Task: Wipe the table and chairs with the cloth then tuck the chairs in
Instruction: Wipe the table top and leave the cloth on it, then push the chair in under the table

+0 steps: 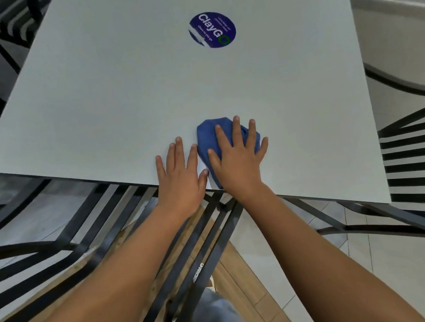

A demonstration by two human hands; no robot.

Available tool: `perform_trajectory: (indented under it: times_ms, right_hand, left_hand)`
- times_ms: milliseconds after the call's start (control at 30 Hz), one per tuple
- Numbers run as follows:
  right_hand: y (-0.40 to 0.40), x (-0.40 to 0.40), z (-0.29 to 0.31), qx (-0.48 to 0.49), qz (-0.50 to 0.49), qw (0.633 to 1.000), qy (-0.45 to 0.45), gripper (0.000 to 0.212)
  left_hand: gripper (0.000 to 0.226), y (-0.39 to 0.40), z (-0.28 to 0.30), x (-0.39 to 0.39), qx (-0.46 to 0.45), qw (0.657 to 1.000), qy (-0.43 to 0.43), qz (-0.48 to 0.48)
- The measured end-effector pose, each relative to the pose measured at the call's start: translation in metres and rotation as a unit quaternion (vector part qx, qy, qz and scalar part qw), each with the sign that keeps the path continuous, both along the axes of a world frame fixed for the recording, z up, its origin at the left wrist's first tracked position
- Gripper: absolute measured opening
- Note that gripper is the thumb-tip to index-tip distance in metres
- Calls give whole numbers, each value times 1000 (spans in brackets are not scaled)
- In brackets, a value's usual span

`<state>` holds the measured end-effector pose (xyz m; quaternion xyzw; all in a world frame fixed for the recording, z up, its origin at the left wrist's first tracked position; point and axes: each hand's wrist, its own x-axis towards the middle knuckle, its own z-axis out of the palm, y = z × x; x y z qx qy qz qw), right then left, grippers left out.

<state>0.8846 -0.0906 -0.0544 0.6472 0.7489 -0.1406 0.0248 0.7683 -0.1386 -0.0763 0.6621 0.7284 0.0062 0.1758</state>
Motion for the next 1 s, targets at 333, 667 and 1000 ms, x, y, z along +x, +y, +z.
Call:
perform_trajectory:
  times_ms: [333,667,1000]
  right_hand:
    - [-45,-13,9,5,-7,999,46,54]
    - [-142,-54,-3,3,9,995,104,56]
    - [-226,-132,1,-28,-21,991,128,30]
  left_hand:
    - [56,-44,8,-32,-4,1000,-9,-26]
    - [56,-123,12,-111,6,994,16,-112]
    - [30,-194,28,-185,-23,992,-31,-124]
